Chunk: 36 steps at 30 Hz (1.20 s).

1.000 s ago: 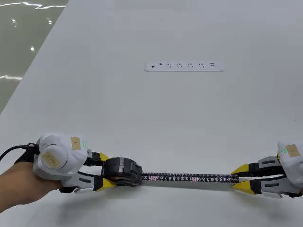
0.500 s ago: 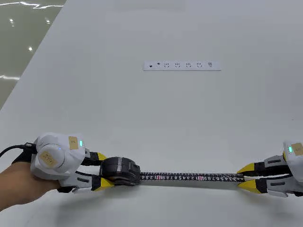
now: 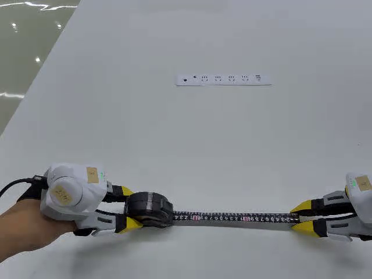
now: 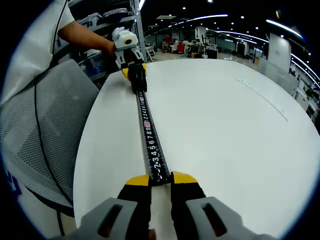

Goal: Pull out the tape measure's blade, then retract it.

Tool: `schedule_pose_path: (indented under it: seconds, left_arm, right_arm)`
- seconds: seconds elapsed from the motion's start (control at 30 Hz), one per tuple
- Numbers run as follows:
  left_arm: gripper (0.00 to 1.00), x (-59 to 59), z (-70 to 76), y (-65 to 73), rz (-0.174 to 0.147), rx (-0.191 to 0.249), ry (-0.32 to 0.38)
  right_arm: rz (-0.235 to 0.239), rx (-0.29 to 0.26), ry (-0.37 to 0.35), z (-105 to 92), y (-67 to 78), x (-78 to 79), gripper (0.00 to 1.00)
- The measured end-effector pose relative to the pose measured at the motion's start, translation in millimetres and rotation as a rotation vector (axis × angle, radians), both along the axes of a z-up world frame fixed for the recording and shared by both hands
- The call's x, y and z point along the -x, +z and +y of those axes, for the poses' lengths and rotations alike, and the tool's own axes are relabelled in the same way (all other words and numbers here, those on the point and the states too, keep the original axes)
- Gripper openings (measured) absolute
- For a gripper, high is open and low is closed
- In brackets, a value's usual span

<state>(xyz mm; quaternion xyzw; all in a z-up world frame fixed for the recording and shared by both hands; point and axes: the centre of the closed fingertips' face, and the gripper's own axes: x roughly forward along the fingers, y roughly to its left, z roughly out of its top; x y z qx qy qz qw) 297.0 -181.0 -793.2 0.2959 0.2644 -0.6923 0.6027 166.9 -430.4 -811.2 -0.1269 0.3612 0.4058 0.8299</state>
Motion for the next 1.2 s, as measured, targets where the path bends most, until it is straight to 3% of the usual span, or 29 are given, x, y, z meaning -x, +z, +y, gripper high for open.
schedule_pose_path:
  seconds: [0.7,1.2]
  left_arm:
    - [0.29,-0.2,-0.6,-0.6,-0.014,-0.001,0.004]
    - [0.3,-0.4,-1.0,-0.7,-0.014,-0.001,0.01]
  right_arm:
    - [0.01,-0.021,-0.06,-0.4,-2.2,2.2,0.14]
    - [0.002,-0.027,-0.047,2.6,0.3,2.4,0.17]
